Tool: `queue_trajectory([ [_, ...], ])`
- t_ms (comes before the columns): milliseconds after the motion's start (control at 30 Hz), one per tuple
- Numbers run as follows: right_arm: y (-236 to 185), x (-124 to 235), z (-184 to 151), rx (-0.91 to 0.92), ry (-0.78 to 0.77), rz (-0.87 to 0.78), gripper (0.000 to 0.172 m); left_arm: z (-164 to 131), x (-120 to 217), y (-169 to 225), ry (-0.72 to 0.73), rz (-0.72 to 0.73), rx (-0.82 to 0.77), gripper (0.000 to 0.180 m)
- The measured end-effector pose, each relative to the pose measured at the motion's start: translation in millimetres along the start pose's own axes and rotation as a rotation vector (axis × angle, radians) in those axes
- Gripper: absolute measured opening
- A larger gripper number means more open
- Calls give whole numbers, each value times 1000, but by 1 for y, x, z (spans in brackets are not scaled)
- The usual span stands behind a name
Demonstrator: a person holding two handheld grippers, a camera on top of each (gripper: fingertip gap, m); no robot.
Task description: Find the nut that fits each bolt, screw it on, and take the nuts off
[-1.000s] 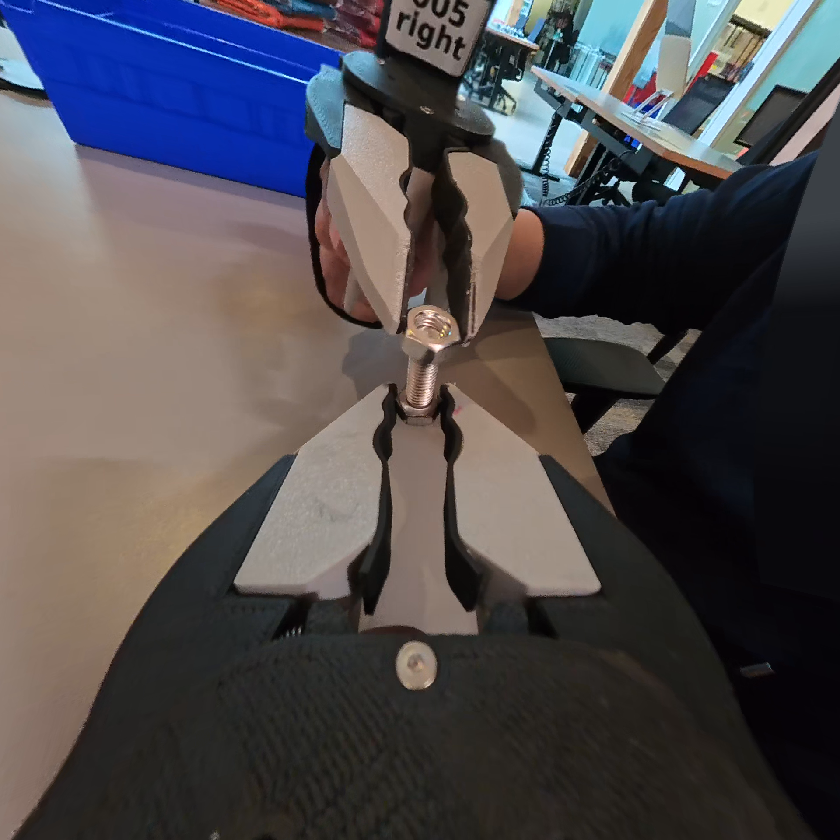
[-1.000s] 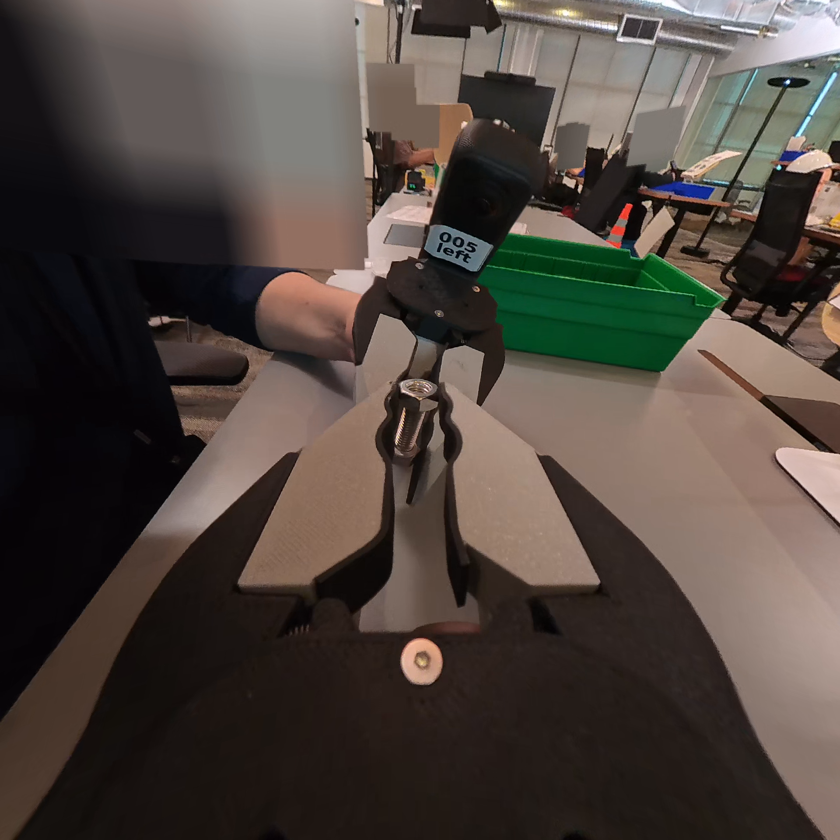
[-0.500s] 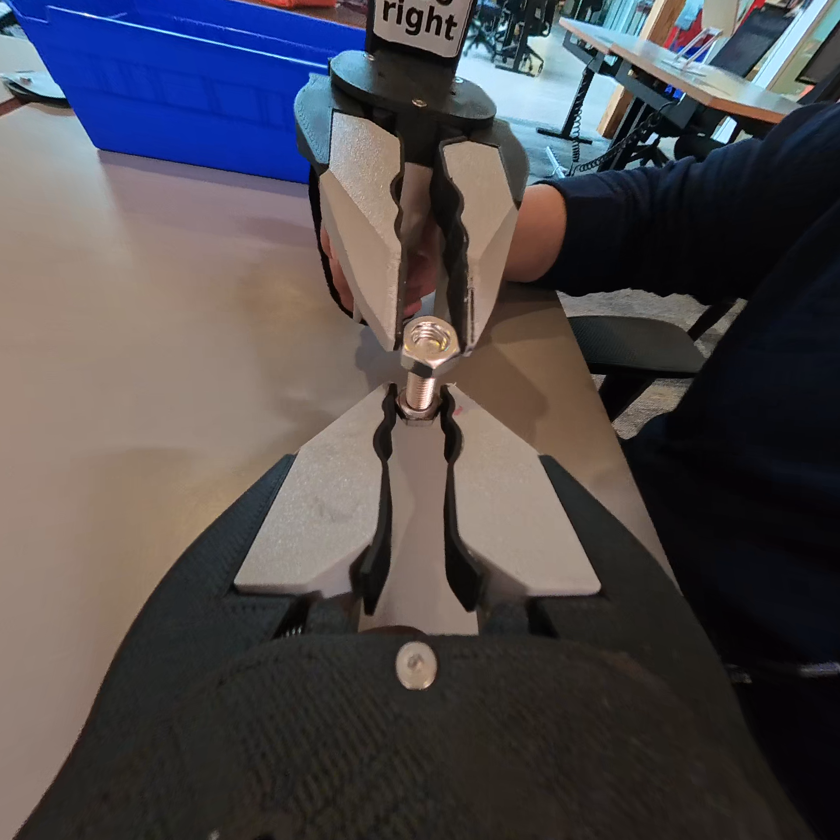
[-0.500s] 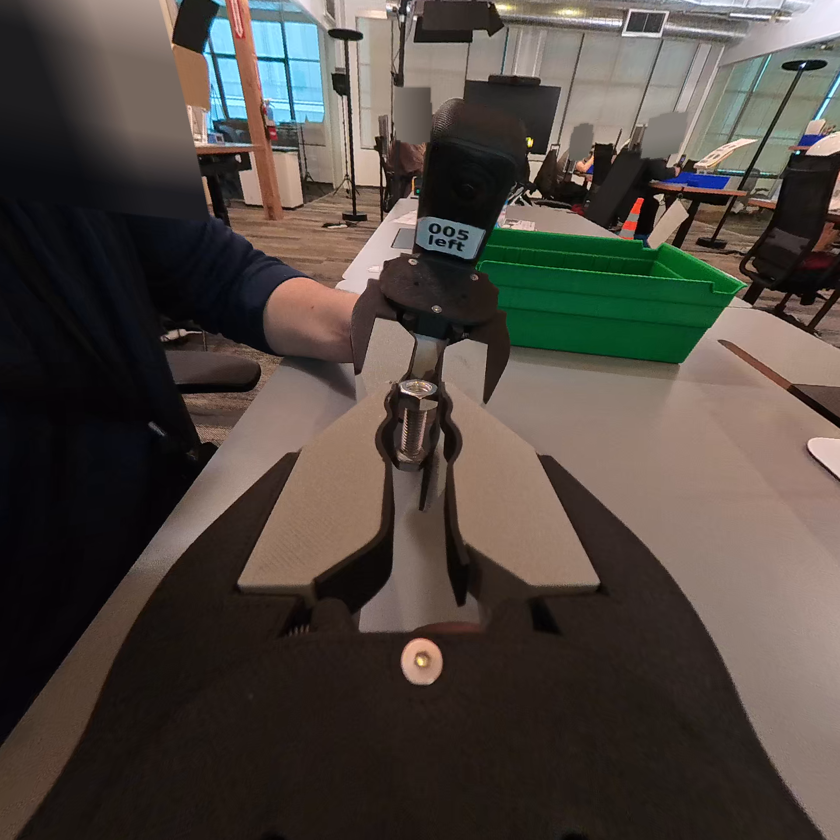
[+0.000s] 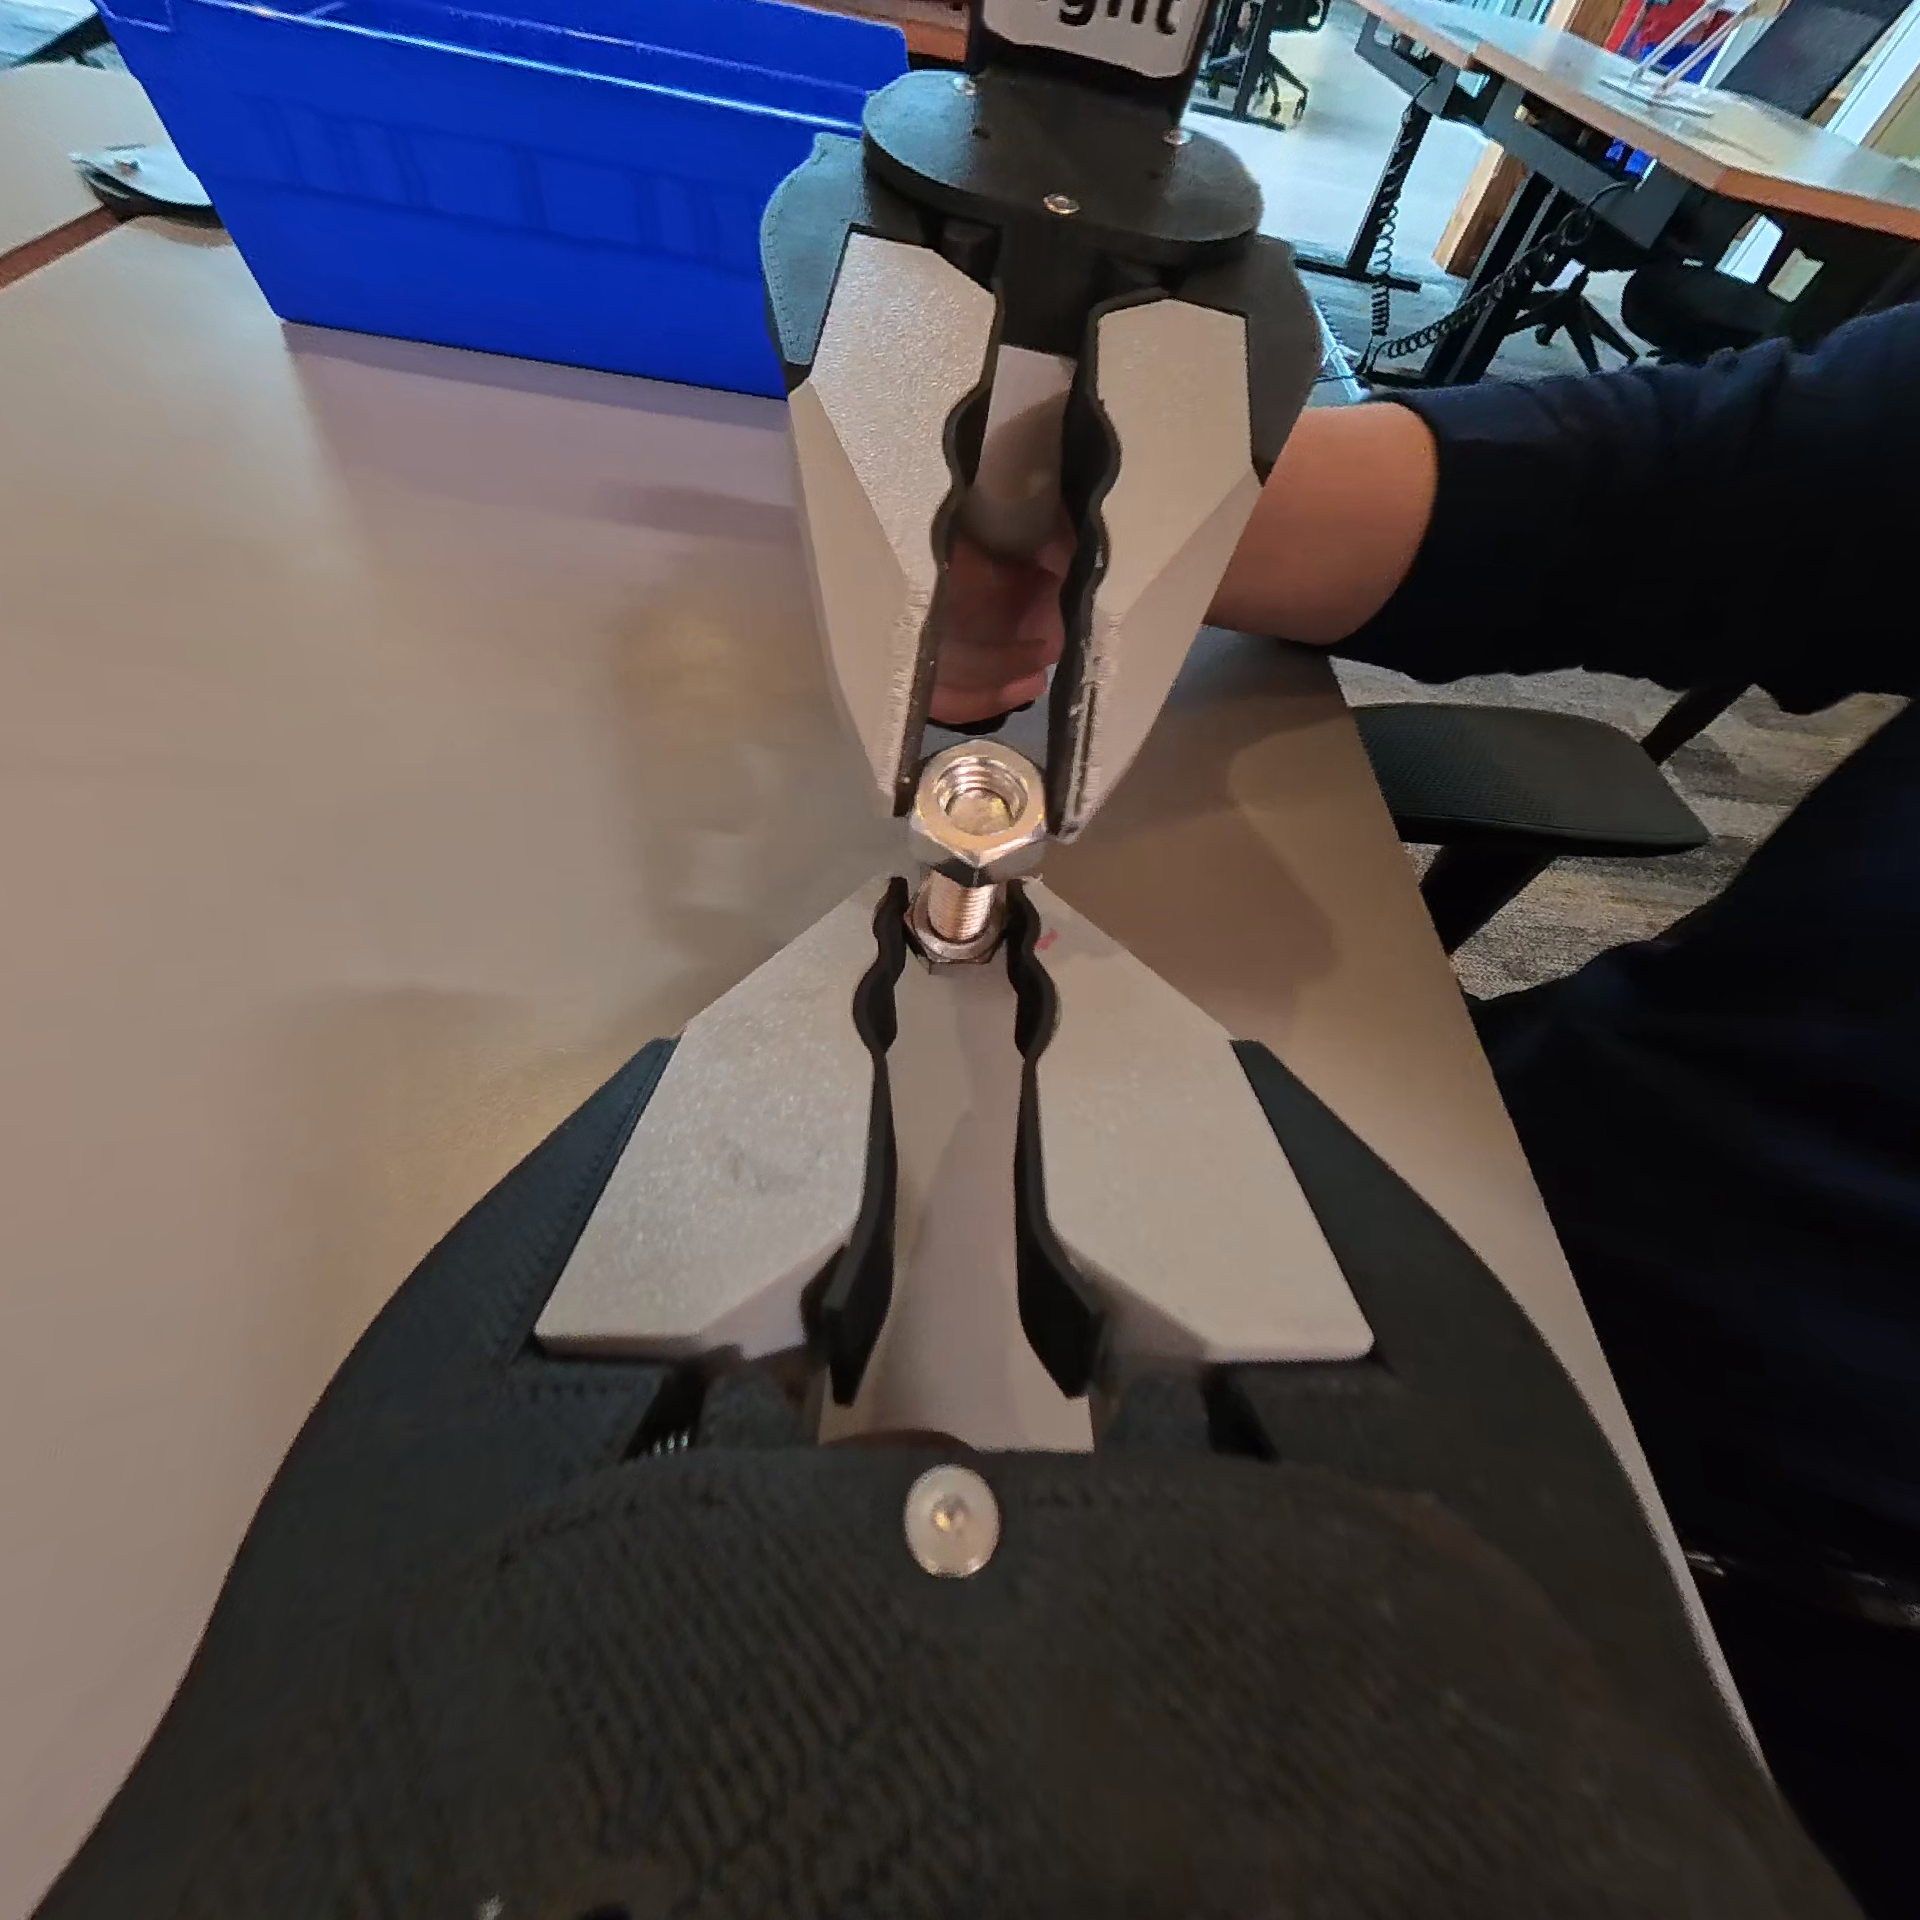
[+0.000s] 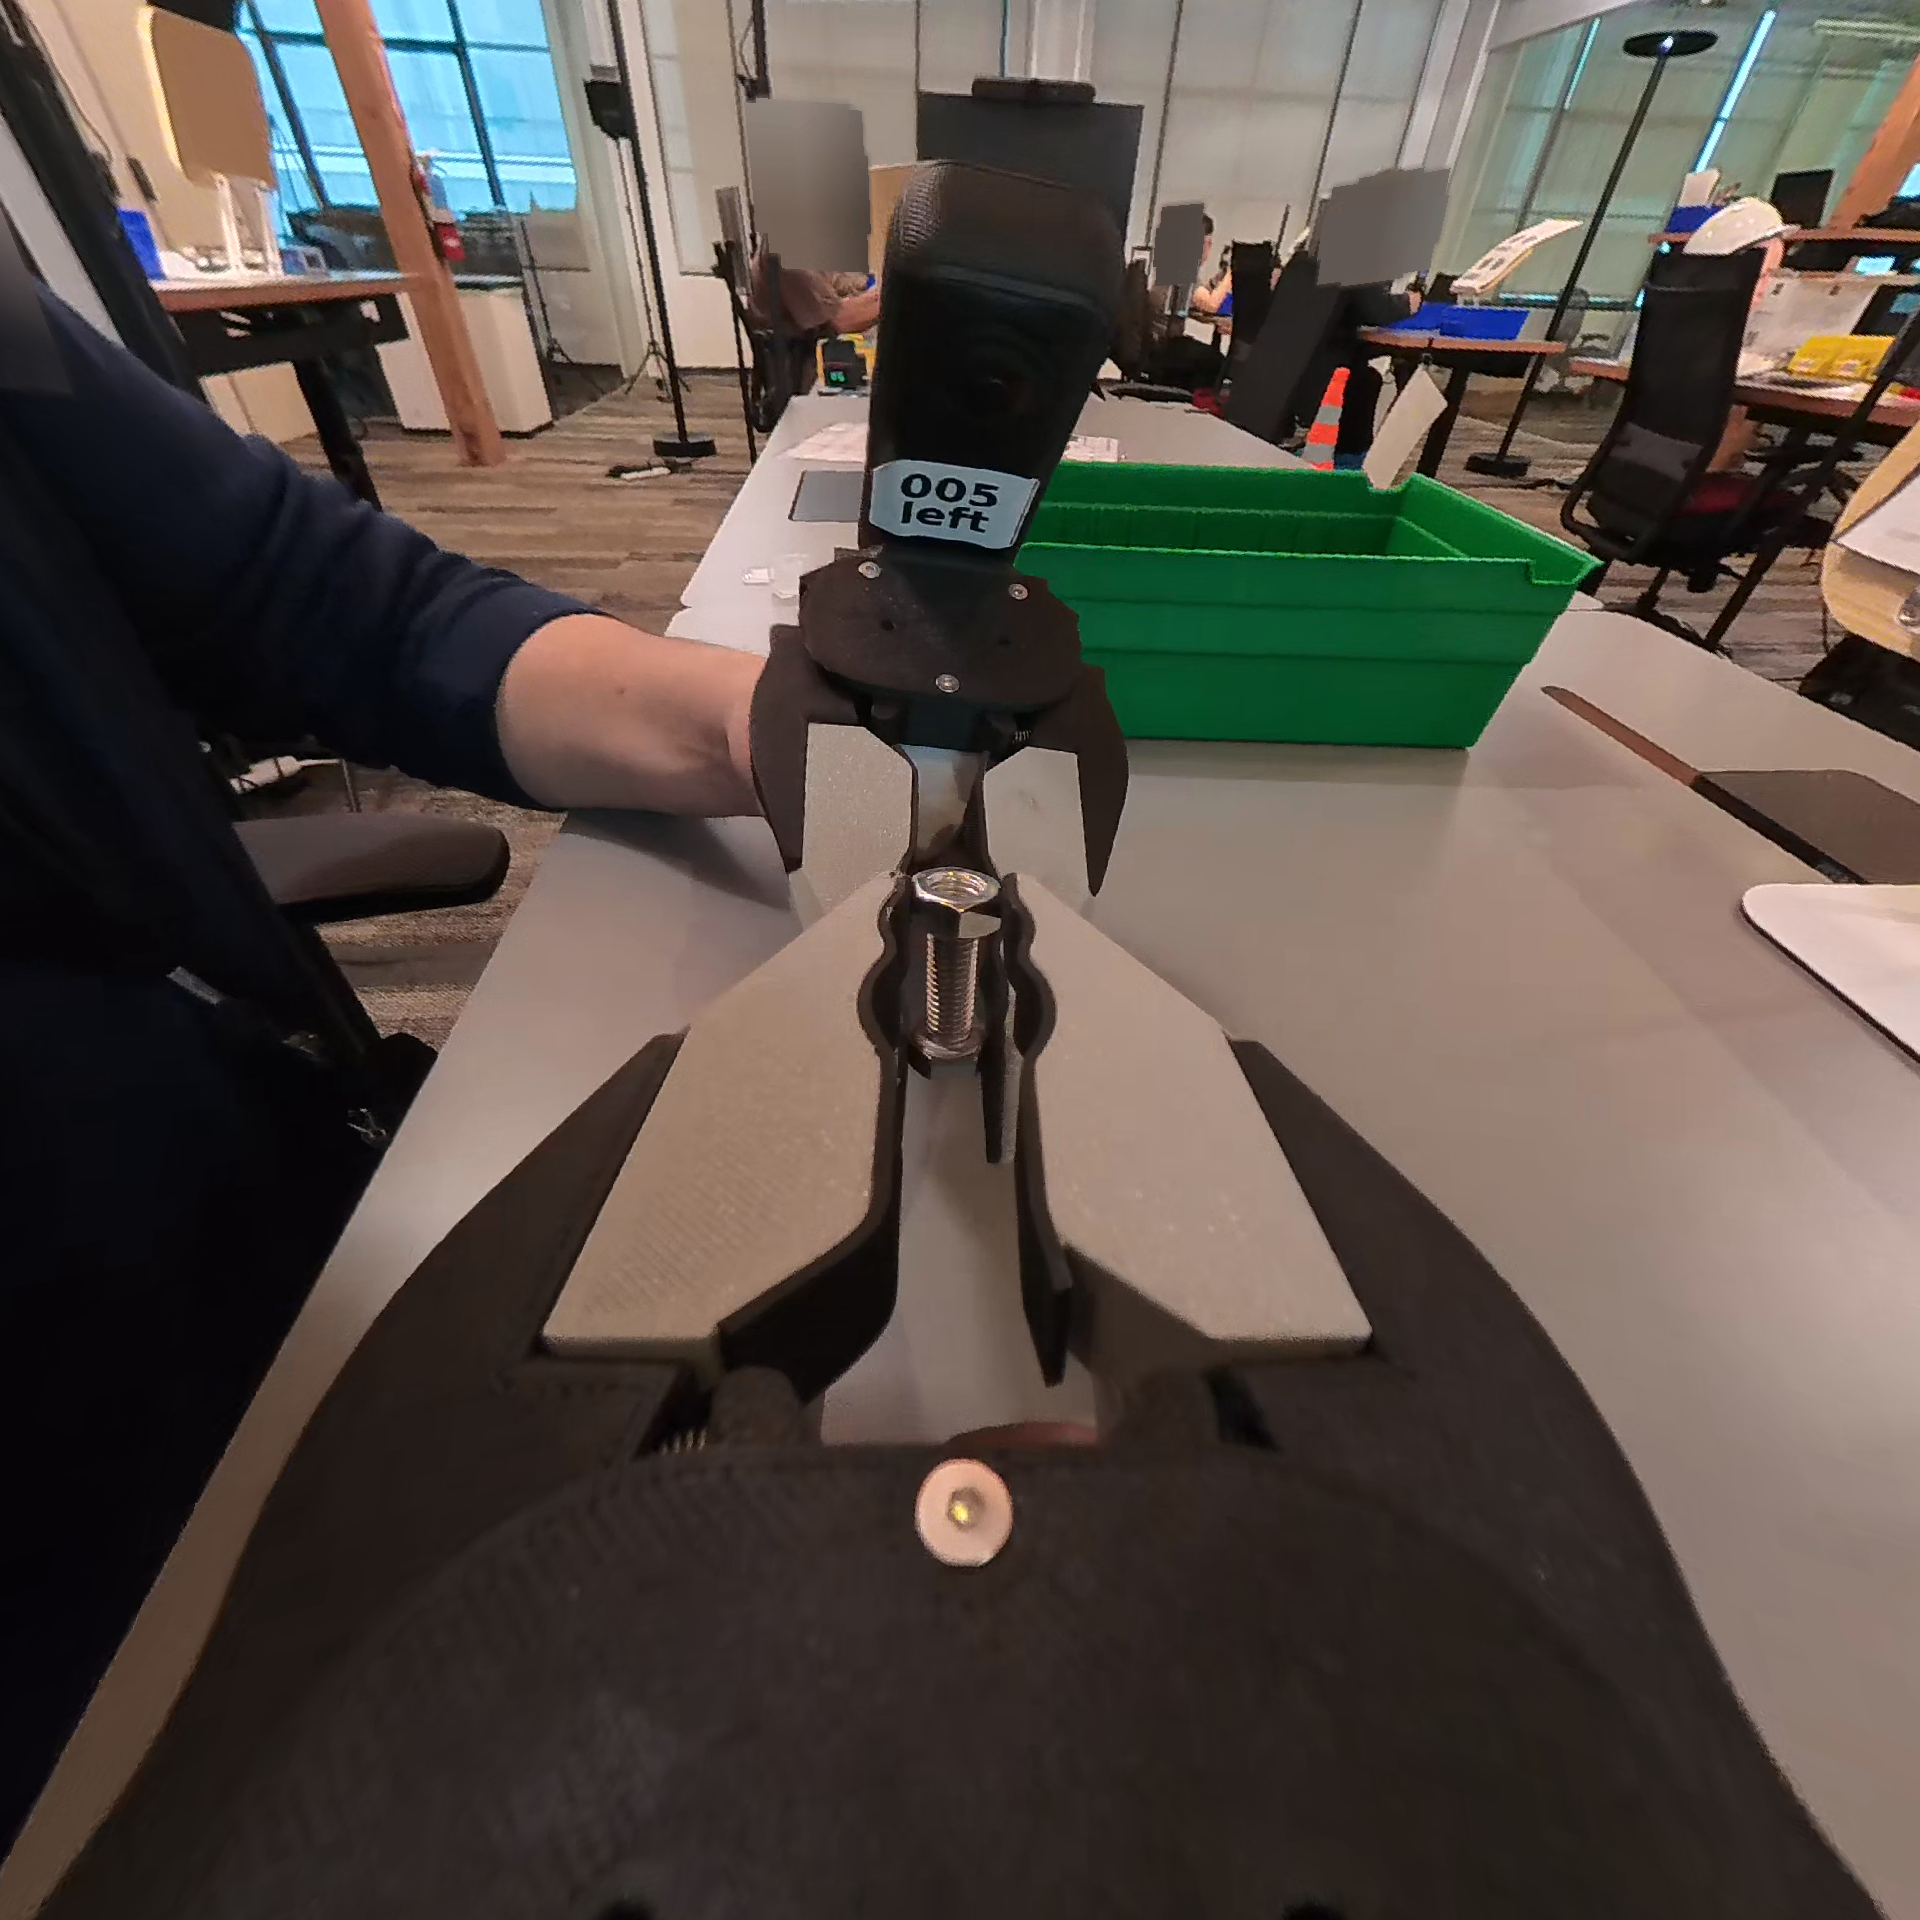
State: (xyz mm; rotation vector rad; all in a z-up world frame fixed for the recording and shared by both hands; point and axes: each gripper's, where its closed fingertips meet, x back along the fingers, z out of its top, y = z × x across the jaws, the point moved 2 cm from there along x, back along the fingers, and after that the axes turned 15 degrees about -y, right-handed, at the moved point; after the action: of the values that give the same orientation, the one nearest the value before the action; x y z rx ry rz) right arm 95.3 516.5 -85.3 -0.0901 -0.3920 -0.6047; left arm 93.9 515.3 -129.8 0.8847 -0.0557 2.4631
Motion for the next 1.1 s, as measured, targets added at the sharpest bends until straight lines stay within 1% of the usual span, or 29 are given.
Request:
queue_trajectory([
  [300,3,-4,-2,-28,-71,-119,13,-2,-1,-6,-9,37,17,17],
  [600,8,-8,0,-52,-86,-240,14,0,0,-13,2,83,66,17],
  [833,15,-7,-7,-65,-105,-333,14,-8,-2,-23,-53,148,98,17],
  [1100,19,-7,-16,-87,-113,-387,14,-15,-6,-27,-99,163,136,17],
])
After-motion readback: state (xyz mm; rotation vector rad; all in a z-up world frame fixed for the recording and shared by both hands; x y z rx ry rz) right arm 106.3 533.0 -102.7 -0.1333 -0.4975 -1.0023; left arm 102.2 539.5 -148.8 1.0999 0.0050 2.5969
